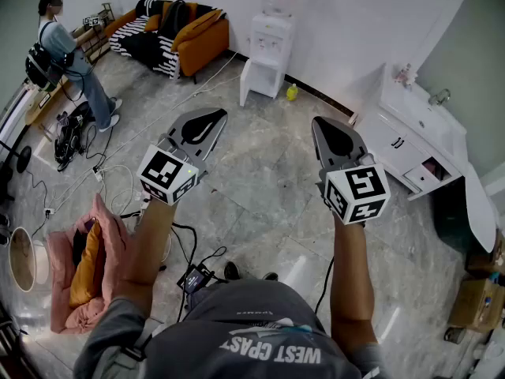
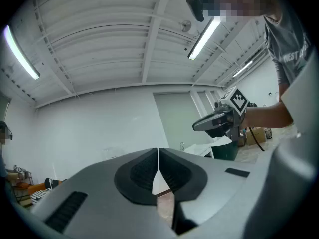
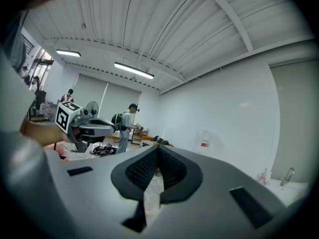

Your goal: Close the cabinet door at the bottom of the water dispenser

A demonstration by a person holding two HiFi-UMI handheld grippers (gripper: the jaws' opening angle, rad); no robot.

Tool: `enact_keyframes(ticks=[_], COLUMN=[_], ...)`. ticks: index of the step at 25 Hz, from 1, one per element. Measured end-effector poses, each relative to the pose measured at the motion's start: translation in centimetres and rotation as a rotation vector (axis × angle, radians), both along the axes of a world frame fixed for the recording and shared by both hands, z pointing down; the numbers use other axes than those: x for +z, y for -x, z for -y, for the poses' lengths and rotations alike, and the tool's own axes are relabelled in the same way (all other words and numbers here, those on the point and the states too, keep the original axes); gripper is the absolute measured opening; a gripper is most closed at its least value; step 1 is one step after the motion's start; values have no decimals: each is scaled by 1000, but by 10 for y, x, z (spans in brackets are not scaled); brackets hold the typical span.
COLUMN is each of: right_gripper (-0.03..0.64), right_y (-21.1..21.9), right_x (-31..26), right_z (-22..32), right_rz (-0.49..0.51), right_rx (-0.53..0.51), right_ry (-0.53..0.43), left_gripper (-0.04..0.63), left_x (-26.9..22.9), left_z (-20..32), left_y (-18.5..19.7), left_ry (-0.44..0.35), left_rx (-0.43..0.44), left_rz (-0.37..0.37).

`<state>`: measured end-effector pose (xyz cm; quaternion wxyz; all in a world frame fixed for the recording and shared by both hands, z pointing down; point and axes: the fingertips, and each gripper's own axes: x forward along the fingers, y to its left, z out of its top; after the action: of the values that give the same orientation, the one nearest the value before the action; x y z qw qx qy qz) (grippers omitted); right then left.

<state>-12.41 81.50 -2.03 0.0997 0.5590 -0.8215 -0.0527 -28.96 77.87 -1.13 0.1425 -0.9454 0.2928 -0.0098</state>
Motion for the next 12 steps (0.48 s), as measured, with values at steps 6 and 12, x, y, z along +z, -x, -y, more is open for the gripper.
enact_keyframes(ticks=[6, 12], right_gripper=[26, 26], right_y=[19, 31], right_x=[4, 7], right_z=[3, 5], right_rz=[-2, -8], right_rx=[0, 13], right_ry=[1, 5], left_gripper=[23, 23], left_x=[4, 7], left_z=[2, 6], left_y=[17, 30], left_ry=[1, 5], left_rx=[4, 14], left_rz=[2, -6])
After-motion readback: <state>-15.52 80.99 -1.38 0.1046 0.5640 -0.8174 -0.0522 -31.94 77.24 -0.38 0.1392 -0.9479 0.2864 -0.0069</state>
